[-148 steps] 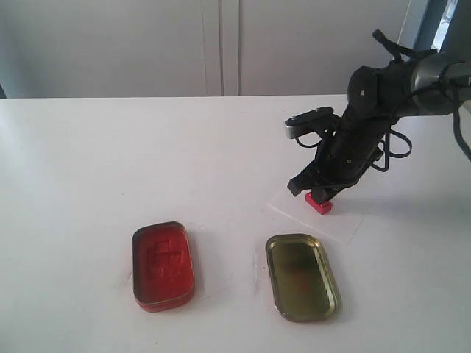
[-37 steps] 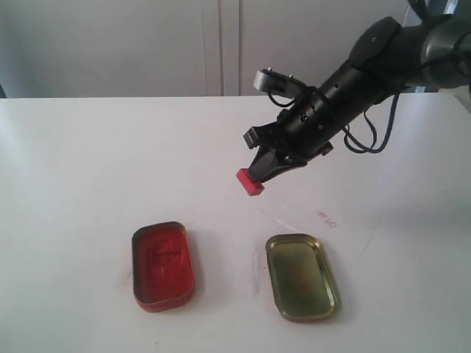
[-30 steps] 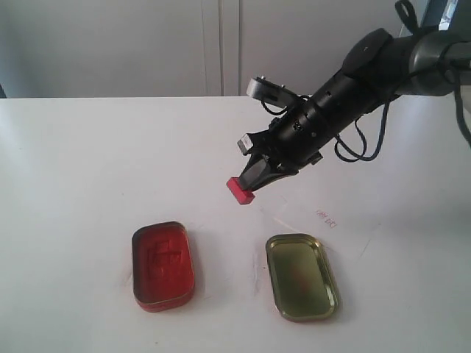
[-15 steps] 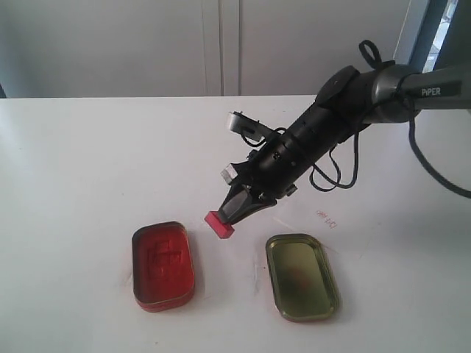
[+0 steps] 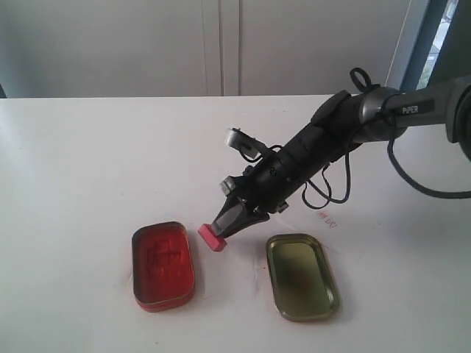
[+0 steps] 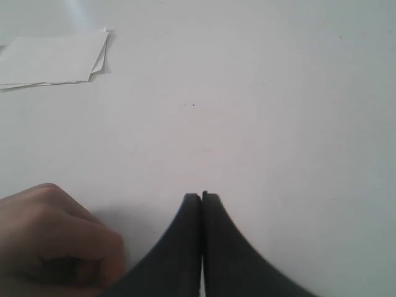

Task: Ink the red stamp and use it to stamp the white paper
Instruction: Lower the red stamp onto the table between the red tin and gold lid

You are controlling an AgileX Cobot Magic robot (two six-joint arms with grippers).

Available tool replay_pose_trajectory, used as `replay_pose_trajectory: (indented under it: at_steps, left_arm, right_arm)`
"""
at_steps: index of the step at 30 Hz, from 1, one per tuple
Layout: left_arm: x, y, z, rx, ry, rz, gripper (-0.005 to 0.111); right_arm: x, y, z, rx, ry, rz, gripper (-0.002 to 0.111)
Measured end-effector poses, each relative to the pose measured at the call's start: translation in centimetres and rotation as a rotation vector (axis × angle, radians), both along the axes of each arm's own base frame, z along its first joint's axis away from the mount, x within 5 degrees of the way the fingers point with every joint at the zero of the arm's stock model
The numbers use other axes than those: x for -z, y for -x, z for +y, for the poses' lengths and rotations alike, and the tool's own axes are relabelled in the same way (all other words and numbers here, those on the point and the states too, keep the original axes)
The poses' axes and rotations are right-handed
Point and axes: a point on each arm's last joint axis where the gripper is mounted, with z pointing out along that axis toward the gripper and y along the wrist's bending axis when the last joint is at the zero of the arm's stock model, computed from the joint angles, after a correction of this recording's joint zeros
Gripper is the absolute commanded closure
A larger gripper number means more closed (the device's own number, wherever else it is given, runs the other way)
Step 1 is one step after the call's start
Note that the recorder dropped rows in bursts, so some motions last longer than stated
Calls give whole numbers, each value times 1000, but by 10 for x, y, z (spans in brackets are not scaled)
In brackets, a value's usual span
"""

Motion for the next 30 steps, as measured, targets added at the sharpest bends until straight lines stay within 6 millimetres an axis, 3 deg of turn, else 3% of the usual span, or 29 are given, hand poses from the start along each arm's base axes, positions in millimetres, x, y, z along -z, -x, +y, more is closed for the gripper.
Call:
replay_pose_trajectory:
  at_steps: [10, 30]
  left_arm:
    - [0, 0, 0, 0, 0, 0, 107]
    - [0, 0, 0, 0, 0, 0, 107]
  right_arm:
    - [6, -11, -15, 96, -62, 56, 108]
    - [23, -13, -11, 152, -110, 152, 108]
